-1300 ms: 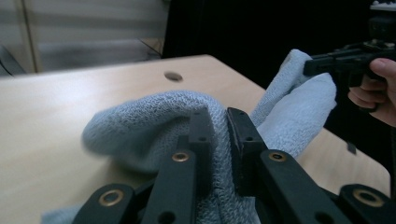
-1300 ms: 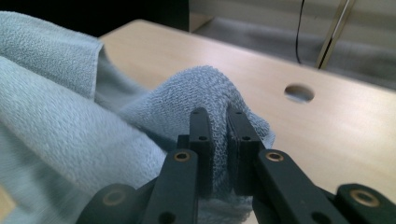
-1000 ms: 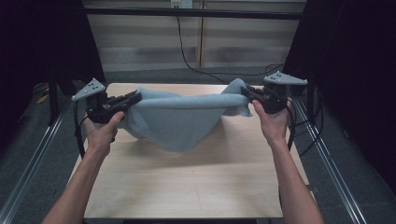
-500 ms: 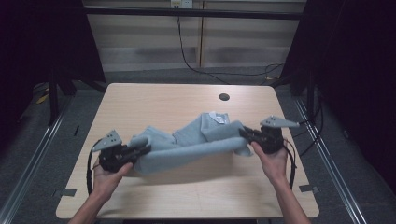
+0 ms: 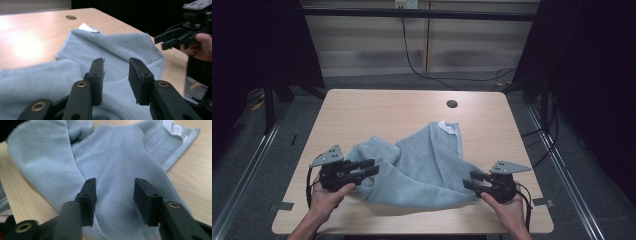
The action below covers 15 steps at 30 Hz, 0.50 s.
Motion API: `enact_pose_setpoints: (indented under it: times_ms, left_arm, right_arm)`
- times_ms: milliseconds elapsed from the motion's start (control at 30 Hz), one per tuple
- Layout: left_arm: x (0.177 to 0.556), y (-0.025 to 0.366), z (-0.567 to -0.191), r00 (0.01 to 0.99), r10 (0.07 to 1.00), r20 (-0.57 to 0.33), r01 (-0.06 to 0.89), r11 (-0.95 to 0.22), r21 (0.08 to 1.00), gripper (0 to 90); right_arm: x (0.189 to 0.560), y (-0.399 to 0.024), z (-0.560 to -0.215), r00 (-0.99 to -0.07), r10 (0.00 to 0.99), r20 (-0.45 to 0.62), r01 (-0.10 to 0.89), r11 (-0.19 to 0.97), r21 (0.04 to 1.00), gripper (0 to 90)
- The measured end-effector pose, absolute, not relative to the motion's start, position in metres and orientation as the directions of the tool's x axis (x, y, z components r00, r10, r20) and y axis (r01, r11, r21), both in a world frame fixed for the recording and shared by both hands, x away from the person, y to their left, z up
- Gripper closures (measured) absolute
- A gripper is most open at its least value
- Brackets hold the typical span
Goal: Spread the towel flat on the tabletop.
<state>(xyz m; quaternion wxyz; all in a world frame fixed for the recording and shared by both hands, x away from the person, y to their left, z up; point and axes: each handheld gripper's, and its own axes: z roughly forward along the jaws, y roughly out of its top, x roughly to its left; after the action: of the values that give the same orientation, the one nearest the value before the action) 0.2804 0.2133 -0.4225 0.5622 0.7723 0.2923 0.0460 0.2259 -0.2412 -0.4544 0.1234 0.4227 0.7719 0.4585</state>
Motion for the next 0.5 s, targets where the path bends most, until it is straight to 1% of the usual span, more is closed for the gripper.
enact_pose_setpoints:
  times_ms: [100,167,233,300,333,367,400,433,467,500]
  left_arm:
    - [0.302,0.196,-0.427,0.824,0.514,-0.236,0.407,-0.249,0.879,64.1]
    - [0.323,0.178,-0.446,0.814,0.529,-0.237,0.443,-0.303,0.844,65.1]
    - [0.334,0.166,-0.465,0.806,0.534,-0.256,0.483,-0.342,0.806,65.1]
    - [0.337,0.159,-0.481,0.794,0.553,-0.252,0.507,-0.374,0.776,65.2]
    - [0.337,0.159,-0.481,0.794,0.553,-0.252,0.507,-0.374,0.776,66.1]
    - [0.334,0.156,-0.49,0.806,0.555,-0.207,0.505,-0.461,0.729,66.2]
    - [0.334,0.156,-0.49,0.806,0.555,-0.207,0.505,-0.461,0.729,67.1]
    - [0.33,0.16,-0.493,0.812,0.553,-0.186,0.495,-0.485,0.72,69.1]
    - [0.329,0.162,-0.494,0.813,0.554,-0.178,0.49,-0.487,0.723,69.1]
    - [0.327,0.169,-0.494,0.807,0.566,-0.171,0.493,-0.484,0.723,71.0]
  right_arm:
    - [0.229,-0.242,-0.449,-0.611,0.764,0.209,0.528,0.196,0.826,48.9]
    - [0.239,-0.245,-0.444,-0.588,0.782,0.209,0.518,0.164,0.84,48.4]
    - [0.246,-0.248,-0.446,-0.577,0.793,0.198,0.522,0.172,0.835,48.4]
    - [0.253,-0.251,-0.452,-0.562,0.803,0.199,0.543,0.177,0.821,48.5]
    - [0.256,-0.252,-0.455,-0.555,0.809,0.193,0.556,0.188,0.81,48.5]
    - [0.258,-0.255,-0.46,-0.551,0.813,0.19,0.568,0.198,0.799,48.3]
    - [0.258,-0.255,-0.46,-0.551,0.813,0.19,0.568,0.198,0.799,48.3]
    - [0.259,-0.259,-0.468,-0.549,0.811,0.203,0.593,0.207,0.778,46.8]
    - [0.259,-0.259,-0.468,-0.549,0.811,0.203,0.593,0.207,0.778,46.8]
    - [0.259,-0.26,-0.471,-0.546,0.813,0.201,0.6,0.212,0.771,46.0]
